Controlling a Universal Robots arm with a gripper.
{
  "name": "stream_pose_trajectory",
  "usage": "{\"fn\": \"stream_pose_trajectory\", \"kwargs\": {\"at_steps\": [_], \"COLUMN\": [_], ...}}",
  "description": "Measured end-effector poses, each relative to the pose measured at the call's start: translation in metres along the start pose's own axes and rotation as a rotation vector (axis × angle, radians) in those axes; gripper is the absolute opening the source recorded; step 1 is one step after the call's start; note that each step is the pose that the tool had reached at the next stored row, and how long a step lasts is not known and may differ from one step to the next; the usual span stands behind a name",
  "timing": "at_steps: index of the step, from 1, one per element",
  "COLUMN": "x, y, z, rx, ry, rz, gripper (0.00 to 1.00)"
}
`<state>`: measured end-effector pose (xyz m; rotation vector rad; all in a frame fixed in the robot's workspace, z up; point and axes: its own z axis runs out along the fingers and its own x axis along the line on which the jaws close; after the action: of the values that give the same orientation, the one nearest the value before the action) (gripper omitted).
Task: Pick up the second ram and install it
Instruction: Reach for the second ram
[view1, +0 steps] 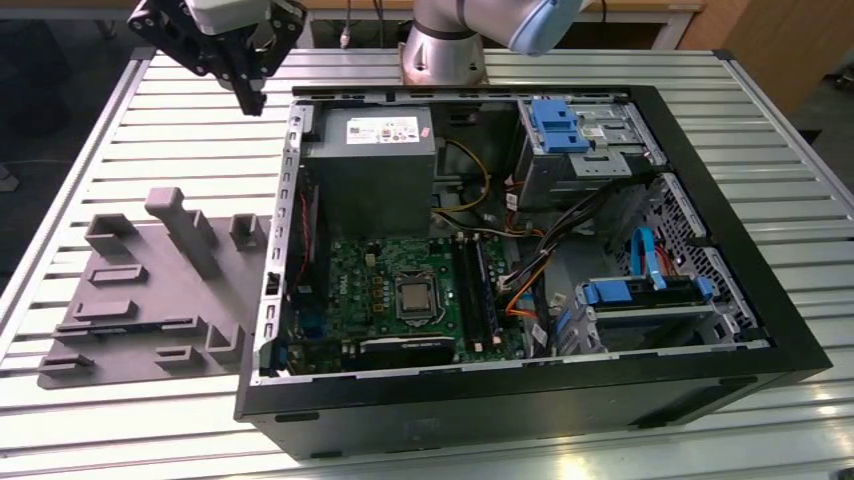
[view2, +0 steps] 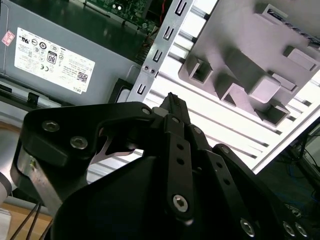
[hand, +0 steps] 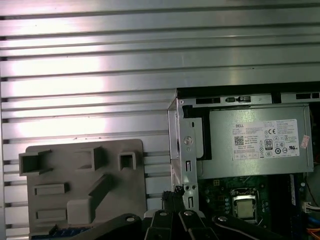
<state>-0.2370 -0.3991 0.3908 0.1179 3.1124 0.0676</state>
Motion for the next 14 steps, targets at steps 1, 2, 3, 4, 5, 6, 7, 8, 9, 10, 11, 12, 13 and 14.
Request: {"fn": "stream_pose_trajectory", "kwargs": {"at_steps": [1, 2, 3, 4, 5, 6, 7, 8, 9, 10, 11, 12, 13, 14], "x": [0.0006, 0.0012, 0.0019, 0.0026, 0.0033, 0.0042, 0.0048, 0.0055, 0.0062, 0.0068, 0.0074, 0.0081, 0.0089, 0.0095], "y": [-0.0001, -0.0003, -0.0004, -0.0004, -0.0005, -0.0006, -0.0007, -0.0007, -0.0008, -0.0009, -0.0010, -0.0011, -0.0012, -0.0013], "z": [0.0001, 0.0002, 0.0003, 0.0004, 0.0005, 0.0006, 0.0006, 0.0007, 0.0008, 0.0008, 0.0008, 0.0009, 0.0009, 0.0009], "rx": [0.0000, 0.0001, 0.0001, 0.0000, 0.0000, 0.0000, 0.0000, 0.0000, 0.0000, 0.0000, 0.0000, 0.0000, 0.0000, 0.0000], "ry": [0.0001, 0.0000, 0.0001, 0.0001, 0.0001, 0.0000, 0.0000, 0.0001, 0.0000, 0.0000, 0.0001, 0.0000, 0.0000, 0.0000], "rz": [0.000, 0.000, 0.000, 0.000, 0.000, 0.000, 0.000, 0.000, 0.000, 0.000, 0.000, 0.000, 0.000, 0.000], "gripper": [0.11, 0.11, 0.11, 0.11, 0.11, 0.11, 0.11, 0.11, 0.11, 0.11, 0.11, 0.11, 0.11, 0.11]}}
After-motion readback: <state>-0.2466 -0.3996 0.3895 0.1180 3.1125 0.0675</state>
